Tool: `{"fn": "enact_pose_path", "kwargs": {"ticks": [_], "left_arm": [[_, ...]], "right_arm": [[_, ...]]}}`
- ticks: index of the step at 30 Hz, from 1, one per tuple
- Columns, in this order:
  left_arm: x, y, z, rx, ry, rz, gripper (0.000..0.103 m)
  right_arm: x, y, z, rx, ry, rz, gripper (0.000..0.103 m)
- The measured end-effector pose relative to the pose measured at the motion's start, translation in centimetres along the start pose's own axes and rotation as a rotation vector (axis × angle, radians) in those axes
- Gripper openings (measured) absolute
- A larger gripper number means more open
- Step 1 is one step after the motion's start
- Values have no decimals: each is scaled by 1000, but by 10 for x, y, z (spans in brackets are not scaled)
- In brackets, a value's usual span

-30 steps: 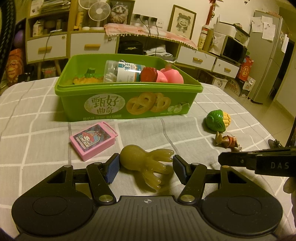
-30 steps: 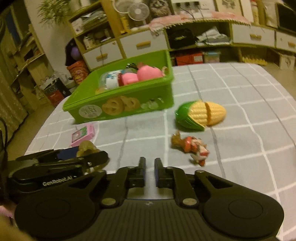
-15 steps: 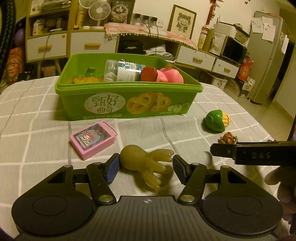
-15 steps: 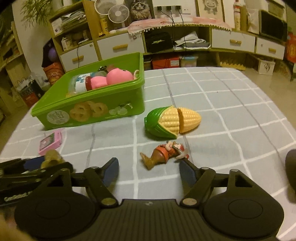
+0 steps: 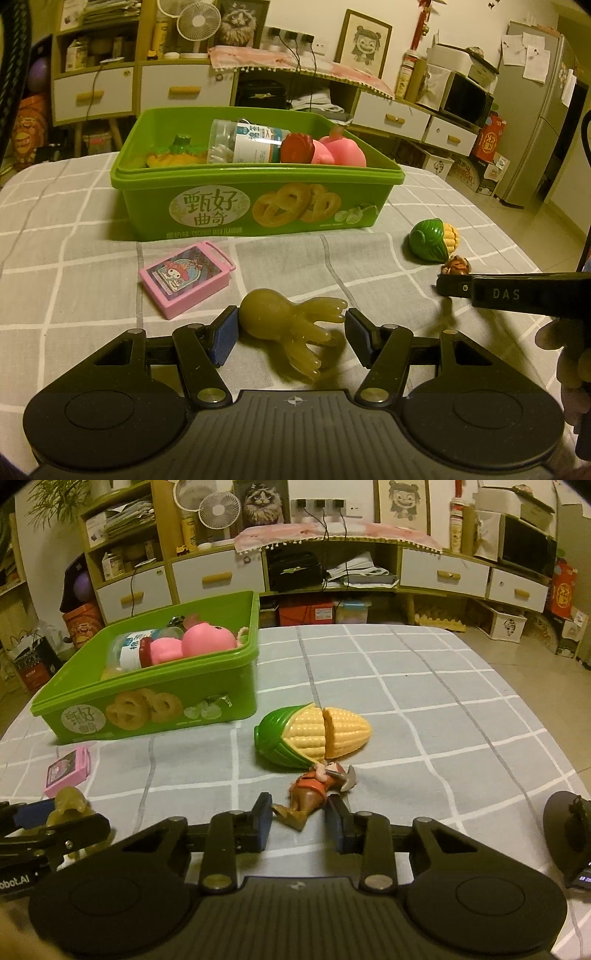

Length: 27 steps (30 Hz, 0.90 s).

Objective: Organize rigid objects
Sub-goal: 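Close the right gripper on the small pirate figurine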

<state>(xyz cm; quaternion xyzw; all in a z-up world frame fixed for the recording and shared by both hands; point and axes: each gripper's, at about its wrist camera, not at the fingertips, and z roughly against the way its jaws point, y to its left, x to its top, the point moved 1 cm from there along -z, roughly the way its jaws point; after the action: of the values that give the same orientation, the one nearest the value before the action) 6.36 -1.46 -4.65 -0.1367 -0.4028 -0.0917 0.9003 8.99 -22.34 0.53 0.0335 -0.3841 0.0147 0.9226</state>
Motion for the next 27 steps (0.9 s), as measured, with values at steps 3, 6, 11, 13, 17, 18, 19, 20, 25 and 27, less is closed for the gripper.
{"fn": "enact_pose_path", "kwargs": {"ticks": [3, 6, 11, 13, 17, 18, 19, 20, 25, 27], "left_arm": [[1, 0, 1, 1, -4, 4, 66], [4, 0, 3, -3, -10, 9, 66], [9, 0, 7, -15, -16, 25, 66], [11, 0, 8, -21, -17, 30, 66], [15, 0, 11, -23, -19, 37, 66], [16, 0, 11, -23, -20, 39, 66], [17, 0, 13, -24, -21, 41, 66], [19, 0, 14, -25, -24, 44, 66], [26, 2, 22, -29, -45, 54, 66], [28, 4, 23, -26, -51, 56, 66]], "right_arm": [[0, 0, 1, 8, 4, -2, 24], [1, 1, 2, 23, 10, -8, 24], [5, 6, 7, 71, 22, -36, 24], [7, 9, 10, 90, 25, -41, 24], [13, 15, 14, 129, 33, -57, 24], [14, 16, 15, 139, 36, -65, 24], [16, 17, 16, 150, 40, -75, 23], [18, 18, 17, 160, 44, -84, 23], [27, 22, 21, 206, 55, -127, 16], [30, 22, 21, 225, 63, -151, 16]]}}
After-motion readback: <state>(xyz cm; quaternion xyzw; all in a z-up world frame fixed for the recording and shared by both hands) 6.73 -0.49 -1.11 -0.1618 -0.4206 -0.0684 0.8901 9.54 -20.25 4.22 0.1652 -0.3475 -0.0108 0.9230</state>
